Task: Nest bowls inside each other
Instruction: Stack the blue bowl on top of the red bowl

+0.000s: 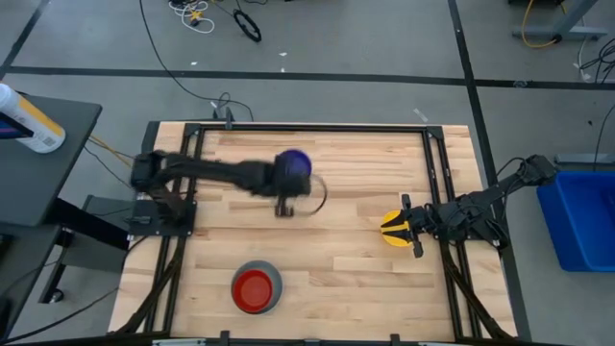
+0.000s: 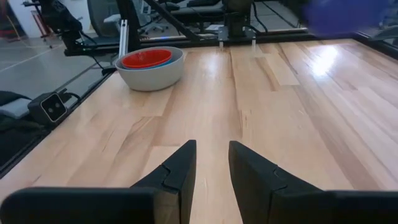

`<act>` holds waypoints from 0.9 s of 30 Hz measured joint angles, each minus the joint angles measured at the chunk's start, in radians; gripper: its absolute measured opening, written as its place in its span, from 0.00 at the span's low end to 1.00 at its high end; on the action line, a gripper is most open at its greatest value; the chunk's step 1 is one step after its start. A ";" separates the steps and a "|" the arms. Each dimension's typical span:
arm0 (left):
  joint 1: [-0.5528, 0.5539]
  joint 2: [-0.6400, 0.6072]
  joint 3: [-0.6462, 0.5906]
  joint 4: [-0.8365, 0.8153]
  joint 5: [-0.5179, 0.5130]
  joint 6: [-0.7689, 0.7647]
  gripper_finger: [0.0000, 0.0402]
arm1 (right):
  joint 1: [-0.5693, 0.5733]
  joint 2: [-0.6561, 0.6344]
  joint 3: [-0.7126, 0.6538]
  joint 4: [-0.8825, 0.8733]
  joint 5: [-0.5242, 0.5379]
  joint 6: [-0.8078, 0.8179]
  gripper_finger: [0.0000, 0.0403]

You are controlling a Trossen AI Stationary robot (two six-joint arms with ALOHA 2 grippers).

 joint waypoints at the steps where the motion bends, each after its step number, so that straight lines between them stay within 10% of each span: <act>1: -0.049 -0.041 -0.008 -0.030 -0.013 -0.045 0.01 | 0.000 0.001 0.000 0.000 0.000 0.000 0.25; 14: -0.758 -0.158 -0.029 -0.247 -0.065 -0.844 0.01 | 0.000 0.000 0.000 0.025 0.002 0.020 0.25; 27: -0.952 0.051 -0.029 -0.057 -0.054 -1.127 0.01 | 0.000 -0.001 0.000 0.037 0.011 0.121 0.25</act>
